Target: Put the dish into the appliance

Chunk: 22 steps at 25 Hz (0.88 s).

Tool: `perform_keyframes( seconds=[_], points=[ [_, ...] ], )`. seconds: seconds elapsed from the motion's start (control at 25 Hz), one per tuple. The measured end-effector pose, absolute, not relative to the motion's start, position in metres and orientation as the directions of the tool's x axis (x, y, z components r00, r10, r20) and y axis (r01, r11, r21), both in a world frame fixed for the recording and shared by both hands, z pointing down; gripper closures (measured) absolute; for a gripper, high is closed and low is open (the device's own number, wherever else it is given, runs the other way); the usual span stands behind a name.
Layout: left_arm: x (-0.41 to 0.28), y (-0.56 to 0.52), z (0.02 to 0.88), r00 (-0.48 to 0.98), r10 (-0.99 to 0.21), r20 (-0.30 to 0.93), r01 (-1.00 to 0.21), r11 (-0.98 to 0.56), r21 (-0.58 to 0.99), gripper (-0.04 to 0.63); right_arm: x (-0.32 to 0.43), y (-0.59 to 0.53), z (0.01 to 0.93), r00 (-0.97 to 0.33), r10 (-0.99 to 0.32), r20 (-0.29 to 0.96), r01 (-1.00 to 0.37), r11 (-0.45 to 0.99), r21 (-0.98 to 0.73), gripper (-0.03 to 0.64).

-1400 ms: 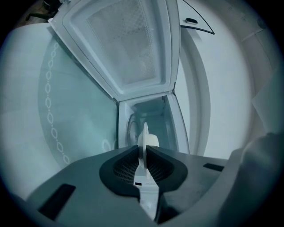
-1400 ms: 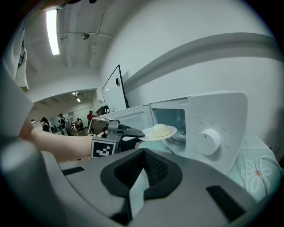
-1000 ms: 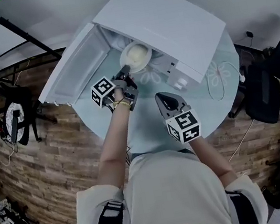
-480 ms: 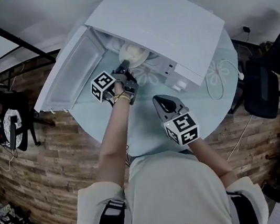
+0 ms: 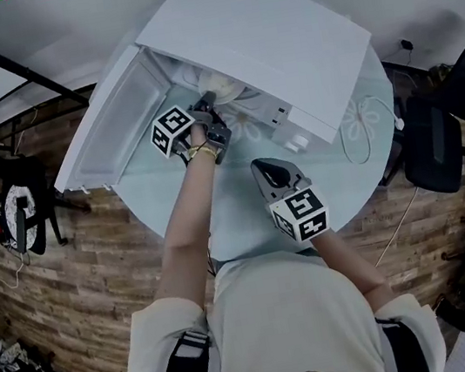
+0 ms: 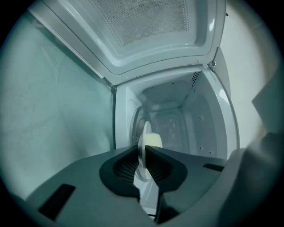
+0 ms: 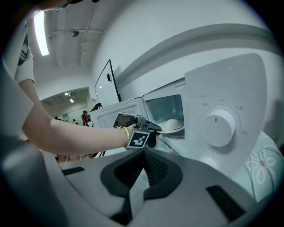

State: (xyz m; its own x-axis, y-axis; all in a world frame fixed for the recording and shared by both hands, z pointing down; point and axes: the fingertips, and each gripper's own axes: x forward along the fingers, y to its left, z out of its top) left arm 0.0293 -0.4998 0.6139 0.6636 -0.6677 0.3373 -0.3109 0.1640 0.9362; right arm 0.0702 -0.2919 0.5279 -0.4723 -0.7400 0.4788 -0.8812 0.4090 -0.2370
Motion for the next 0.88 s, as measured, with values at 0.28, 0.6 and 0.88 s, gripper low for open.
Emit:
perform_keyframes(
  seconds=[0.28,0.6,0.88],
  points=[
    [0.034,-0.497,0.622,0.661,-0.646,0.381,-0.373,0.159,0.914,0.548,0.07,-0.292,0.528,-0.473,-0.741,0.477,-0.881,0.405,-0.244,0.612],
    [0.035,-0.494,0.612,0.681,-0.638,0.359,-0.378,0.114,0.919,0.503,0.068,-0.287,0.524,-0.473,-0.743,0.473,-0.881,0.407,-0.242,0.612],
    [0.028,-0.475,0.601,0.684,-0.637,0.356,-0.396,0.085,0.914,0.456,0.068,-0.283,0.52,-0.479,-0.748,0.46,-0.878,0.414,-0.241,0.612]
  ],
)
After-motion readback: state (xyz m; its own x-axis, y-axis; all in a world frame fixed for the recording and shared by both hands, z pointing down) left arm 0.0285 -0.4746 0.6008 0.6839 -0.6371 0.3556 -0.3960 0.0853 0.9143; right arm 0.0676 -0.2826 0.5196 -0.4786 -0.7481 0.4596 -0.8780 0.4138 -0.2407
